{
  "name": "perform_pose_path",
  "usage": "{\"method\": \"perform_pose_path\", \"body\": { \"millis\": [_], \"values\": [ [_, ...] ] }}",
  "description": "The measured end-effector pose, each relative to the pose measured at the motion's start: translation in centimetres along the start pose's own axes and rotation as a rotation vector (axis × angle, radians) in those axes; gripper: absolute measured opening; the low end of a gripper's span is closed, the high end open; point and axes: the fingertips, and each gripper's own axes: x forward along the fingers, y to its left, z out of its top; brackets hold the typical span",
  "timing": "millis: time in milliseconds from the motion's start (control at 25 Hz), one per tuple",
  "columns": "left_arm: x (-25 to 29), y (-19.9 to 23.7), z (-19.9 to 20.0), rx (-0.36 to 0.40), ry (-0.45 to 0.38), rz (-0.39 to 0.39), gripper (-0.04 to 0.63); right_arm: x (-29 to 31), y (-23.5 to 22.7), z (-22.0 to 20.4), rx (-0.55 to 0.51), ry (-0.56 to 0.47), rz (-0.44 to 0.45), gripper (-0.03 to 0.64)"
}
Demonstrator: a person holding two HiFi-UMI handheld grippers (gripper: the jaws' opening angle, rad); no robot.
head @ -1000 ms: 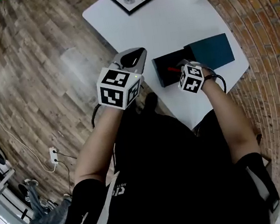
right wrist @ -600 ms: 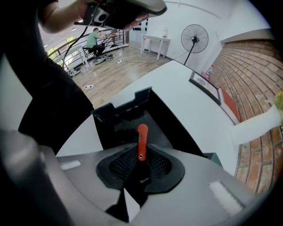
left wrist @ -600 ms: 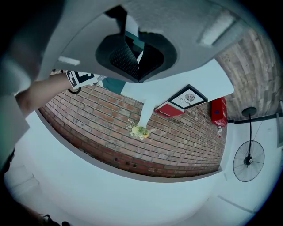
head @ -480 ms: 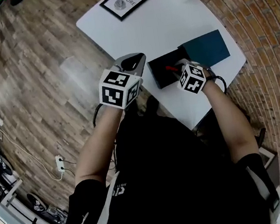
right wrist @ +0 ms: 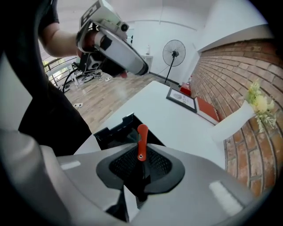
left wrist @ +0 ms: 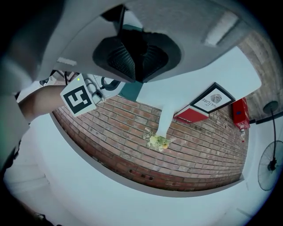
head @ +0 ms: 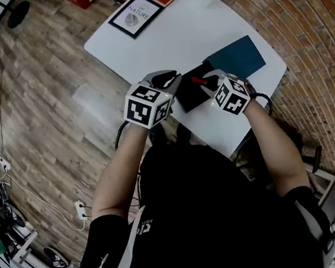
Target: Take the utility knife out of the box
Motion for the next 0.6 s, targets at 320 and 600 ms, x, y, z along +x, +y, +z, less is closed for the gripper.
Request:
{"method": "perform_pose_path", "body": {
  "millis": [320, 600],
  "values": [
    [3.0, -2.4, 0.7, 0.002, 0.036, -0.103, 0.089, -4.0, -1.4, 1.7, 0.057, -0.117, -0.071, 0.060],
    [4.1, -4.7, 2.6, 0.033, 0.031, -0.187, 0.094, -7.6, -1.7, 3.6, 0.063, -0.213, -0.137, 0.060]
  ]
}}
